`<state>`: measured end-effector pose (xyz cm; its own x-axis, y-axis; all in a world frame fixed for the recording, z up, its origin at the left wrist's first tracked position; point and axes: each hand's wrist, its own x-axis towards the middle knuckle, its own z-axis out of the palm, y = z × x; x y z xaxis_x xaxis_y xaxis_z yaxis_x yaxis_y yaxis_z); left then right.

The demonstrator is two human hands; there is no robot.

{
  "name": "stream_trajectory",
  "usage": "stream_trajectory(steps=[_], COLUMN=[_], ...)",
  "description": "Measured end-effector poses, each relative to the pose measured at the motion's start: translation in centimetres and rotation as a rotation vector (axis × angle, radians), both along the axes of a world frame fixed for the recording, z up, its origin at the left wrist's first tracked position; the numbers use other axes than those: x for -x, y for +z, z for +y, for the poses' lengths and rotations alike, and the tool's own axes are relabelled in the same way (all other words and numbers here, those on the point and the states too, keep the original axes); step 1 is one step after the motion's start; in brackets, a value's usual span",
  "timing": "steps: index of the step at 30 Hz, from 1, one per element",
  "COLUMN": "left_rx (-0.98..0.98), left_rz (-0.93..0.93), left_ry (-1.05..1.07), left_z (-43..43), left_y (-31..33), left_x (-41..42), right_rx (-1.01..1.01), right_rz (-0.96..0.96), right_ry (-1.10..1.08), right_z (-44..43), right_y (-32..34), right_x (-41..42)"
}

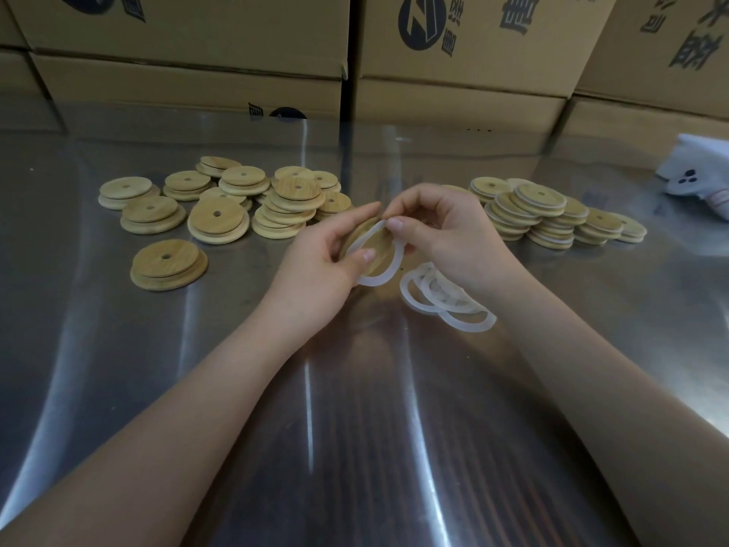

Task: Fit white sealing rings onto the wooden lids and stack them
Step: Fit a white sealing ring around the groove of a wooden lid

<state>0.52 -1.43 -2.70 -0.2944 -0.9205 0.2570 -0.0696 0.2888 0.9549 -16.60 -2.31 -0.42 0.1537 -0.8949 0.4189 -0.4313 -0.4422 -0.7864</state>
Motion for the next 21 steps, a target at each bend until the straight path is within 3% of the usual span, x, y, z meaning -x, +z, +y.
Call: stream_trajectory(steps=[3, 21], left_rx=[0.087, 0.298], left_rz=[-0.085, -0.177], left_ry=[0.027, 0.144], left_z=[0.01, -0.13], left_y=[-0.11, -0.55], left_x=[0.08, -0.08], right_rx=[-0.002, -0.006], right_rz=[-0.007, -0.009], right_ry=[-0.001, 0.029], right_z=[0.04, 0.43], right_y=[0.12, 0.66], right_x=[0.13, 0.36])
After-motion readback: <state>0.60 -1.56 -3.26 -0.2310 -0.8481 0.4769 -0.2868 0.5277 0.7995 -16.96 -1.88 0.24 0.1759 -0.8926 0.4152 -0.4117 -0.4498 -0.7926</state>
